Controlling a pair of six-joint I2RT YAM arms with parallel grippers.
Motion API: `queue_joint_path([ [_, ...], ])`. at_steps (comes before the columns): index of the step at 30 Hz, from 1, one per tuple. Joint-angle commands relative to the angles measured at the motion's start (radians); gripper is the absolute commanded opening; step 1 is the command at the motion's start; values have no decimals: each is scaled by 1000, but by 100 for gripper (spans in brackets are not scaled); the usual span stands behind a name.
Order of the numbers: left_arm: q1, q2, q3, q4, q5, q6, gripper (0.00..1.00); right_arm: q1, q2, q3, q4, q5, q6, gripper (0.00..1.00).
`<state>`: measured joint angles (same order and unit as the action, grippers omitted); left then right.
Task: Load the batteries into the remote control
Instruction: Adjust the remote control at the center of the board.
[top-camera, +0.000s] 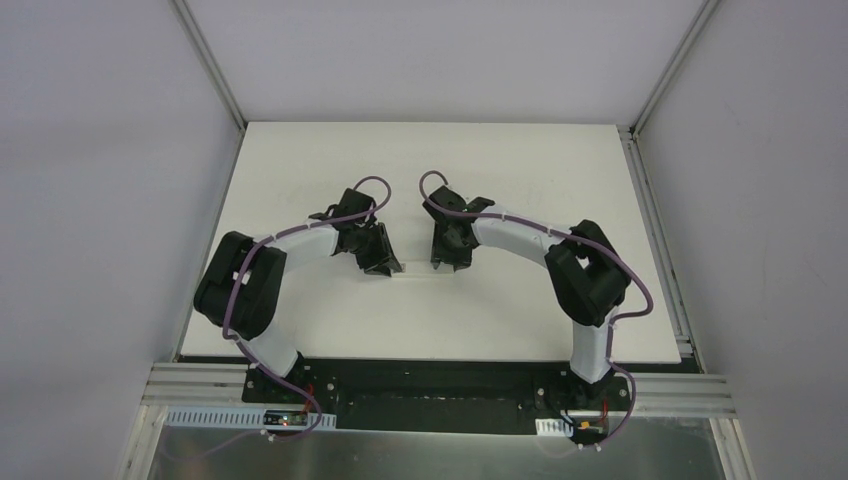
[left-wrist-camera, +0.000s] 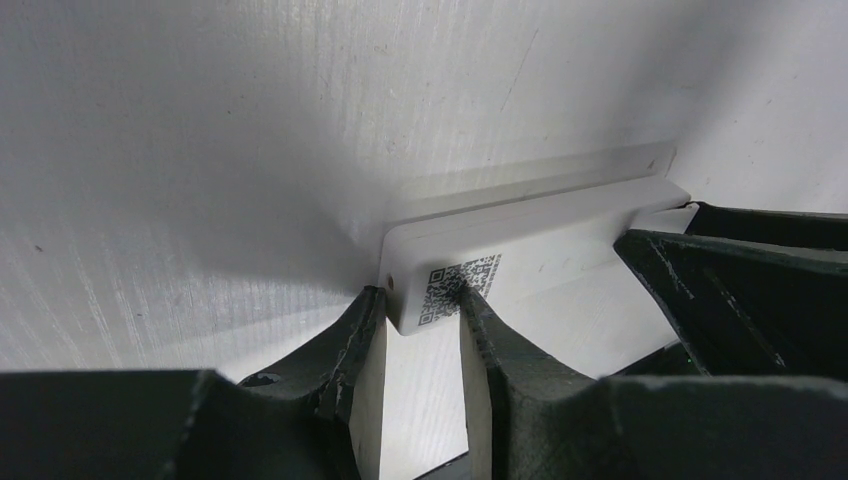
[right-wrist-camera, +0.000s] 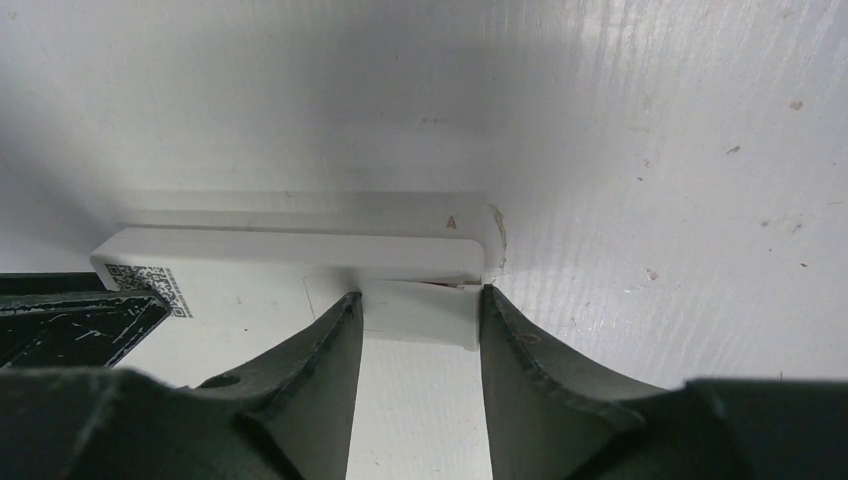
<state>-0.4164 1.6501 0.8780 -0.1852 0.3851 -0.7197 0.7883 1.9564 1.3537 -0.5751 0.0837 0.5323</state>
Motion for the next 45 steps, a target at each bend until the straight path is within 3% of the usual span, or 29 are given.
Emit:
queue_joint_path([
  [1,-27,83,-8,15,92,0,19,133,287,-151,244,-67,112,46],
  [8,5,69,-23,15,98,-1,19,80,243,-305,337,-46,133,51],
  [17,20,52,-37,15,88,2,20,25,228,-327,332,-23,45,58],
  [22,24,48,-45,15,77,2,20,-6,176,-381,366,-27,6,56],
  [30,24,47,-47,14,61,2,20,-33,134,-414,479,-191,-104,49],
  [39,24,38,-46,14,62,-5,20,-38,148,-393,454,-142,-86,50],
  [45,23,42,-37,13,82,-22,19,45,193,-433,531,-139,-29,48],
])
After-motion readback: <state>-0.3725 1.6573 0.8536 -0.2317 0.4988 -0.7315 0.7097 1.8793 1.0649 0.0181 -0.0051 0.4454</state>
